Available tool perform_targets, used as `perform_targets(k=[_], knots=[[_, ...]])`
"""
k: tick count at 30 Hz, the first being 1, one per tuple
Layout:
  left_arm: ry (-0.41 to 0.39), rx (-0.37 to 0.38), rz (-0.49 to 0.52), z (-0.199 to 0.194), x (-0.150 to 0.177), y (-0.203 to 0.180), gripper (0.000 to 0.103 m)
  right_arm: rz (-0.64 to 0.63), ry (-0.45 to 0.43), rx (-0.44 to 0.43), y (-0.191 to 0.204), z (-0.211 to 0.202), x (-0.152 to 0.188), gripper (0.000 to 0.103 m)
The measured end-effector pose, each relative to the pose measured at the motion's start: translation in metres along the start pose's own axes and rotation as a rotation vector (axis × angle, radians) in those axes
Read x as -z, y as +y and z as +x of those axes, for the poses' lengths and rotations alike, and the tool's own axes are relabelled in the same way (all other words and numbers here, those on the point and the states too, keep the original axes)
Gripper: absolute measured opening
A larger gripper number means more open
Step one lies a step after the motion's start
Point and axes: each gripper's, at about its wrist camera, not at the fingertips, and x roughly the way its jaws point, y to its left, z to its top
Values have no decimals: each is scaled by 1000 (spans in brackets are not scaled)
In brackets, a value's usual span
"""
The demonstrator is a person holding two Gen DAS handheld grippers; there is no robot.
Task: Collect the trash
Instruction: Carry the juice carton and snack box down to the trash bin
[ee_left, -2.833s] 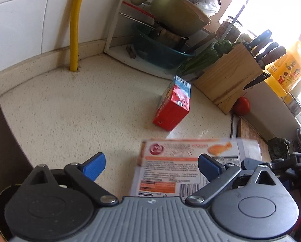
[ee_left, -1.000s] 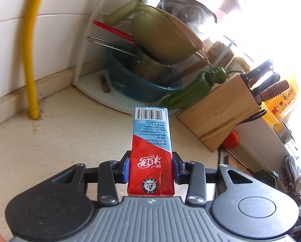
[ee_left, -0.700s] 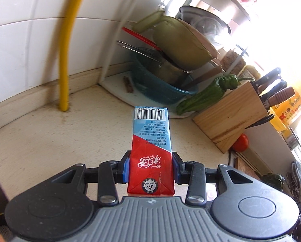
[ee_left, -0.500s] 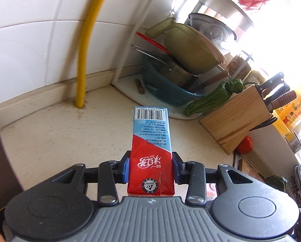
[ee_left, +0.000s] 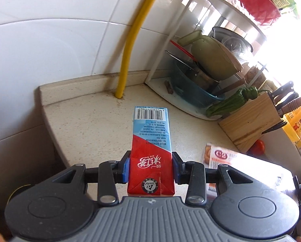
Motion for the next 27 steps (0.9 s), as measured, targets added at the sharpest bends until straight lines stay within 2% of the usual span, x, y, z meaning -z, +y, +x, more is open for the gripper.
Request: perform_targets(k=[7,16,23,27], knots=[[-54,-26,-12,-34,8,20,37,-20,75,-14,7,33,11,27],[-87,-123,-49,-82,24,67,37,-38,170,-1,7,92,39,27],[-75,-204,-138,-93,40,121,37,-59,265,63,-8,146,60,30],[-44,-248,-202,-83,57,147,37,-83,309,125,-18,175,70,30]])
